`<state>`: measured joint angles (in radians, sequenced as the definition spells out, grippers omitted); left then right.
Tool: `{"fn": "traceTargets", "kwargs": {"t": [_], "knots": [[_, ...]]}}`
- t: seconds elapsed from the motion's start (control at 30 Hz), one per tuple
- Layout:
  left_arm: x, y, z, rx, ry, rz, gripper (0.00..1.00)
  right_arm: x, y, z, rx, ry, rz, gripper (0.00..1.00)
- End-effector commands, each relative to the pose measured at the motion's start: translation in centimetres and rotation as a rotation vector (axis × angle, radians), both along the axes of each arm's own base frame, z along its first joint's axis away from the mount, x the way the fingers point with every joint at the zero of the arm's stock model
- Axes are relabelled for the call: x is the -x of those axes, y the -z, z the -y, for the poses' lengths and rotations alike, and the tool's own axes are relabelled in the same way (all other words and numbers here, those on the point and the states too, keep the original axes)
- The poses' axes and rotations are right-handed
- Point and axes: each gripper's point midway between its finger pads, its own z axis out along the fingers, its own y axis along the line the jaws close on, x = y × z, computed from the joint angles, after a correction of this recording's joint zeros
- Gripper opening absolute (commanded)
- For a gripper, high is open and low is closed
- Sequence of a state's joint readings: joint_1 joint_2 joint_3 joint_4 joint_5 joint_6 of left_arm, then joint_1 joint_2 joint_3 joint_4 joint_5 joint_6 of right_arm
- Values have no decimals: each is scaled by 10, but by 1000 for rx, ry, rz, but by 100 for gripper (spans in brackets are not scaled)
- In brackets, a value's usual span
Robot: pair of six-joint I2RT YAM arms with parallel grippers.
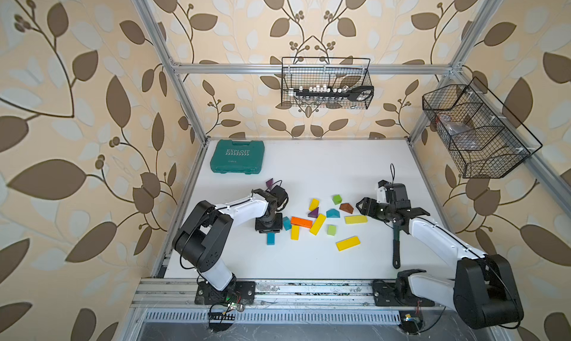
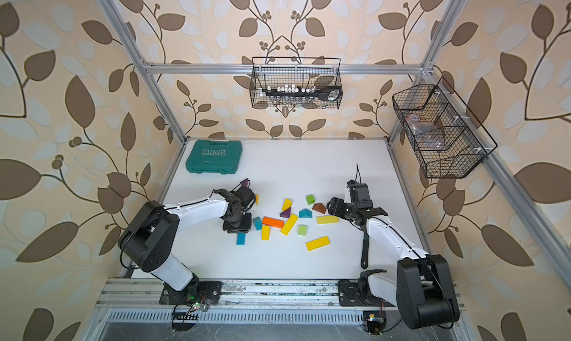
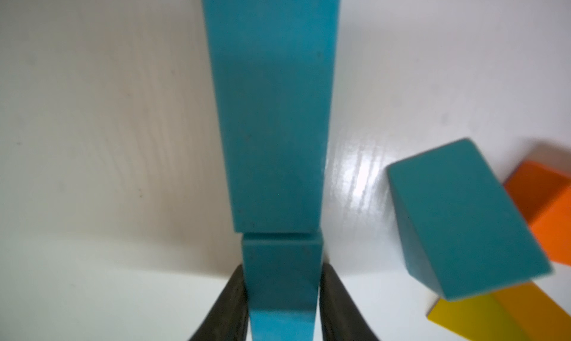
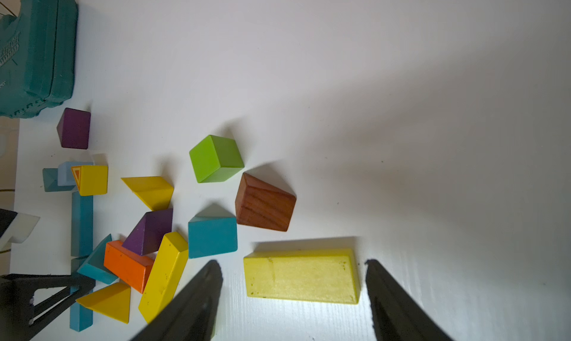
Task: Assemble a small pinwheel with building blocks
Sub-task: Assemble the building block at the center of the board.
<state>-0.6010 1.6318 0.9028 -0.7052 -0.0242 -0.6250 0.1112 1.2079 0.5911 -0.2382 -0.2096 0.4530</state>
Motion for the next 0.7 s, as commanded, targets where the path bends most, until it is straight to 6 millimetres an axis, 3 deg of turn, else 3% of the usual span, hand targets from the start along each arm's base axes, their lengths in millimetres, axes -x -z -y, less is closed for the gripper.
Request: {"fn": "traceTargets", "kwargs": {"t": [0.0,0.17,0.4,0.67], "knots": [[16,15,-17,-71,3,-80,40,-7,-5,-1,2,5,19,74],[16,13,-17,-73,1,-80,42,-7,-6,-1,2,4,19,74],[15,-2,-17,-55,-15,-54,54,-10,-15,-10,36,-33,39,75],[14,-57,-15,31,-63,56,76,-26,-21,-62,240,-249,32,75]]}}
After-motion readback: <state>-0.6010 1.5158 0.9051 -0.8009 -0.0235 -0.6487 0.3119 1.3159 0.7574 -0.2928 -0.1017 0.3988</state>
